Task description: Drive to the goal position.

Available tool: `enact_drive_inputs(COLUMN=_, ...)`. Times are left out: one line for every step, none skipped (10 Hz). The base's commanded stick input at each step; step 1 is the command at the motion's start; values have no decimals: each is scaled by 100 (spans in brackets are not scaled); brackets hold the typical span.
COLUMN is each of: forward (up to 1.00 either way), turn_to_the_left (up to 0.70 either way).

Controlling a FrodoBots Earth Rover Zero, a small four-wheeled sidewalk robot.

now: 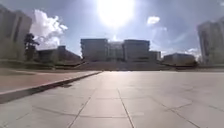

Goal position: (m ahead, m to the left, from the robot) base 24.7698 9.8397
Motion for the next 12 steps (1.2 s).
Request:
enact_drive_inputs(forward=100, turn_to_the_left=1)
enact_drive_inputs(forward=100, turn_to_the_left=1)
enact_drive_inputs(forward=100, turn_to_the_left=1)
enact_drive_inputs(forward=100, turn_to_the_left=1)
enact_drive_inputs(forward=100, turn_to_the_left=1)
enact_drive_inputs(forward=100, turn_to_the_left=1)
enact_drive_inputs(forward=100, turn_to_the_left=1)
enact_drive_inputs(forward=100, turn_to_the_left=1)
enact_drive_inputs(forward=100, turn_to_the_left=1)
enact_drive_inputs(forward=100, turn_to_the_left=1)
enact_drive_inputs(forward=100, turn_to_the_left=1)
enact_drive_inputs(forward=100, turn_to_the_left=1)
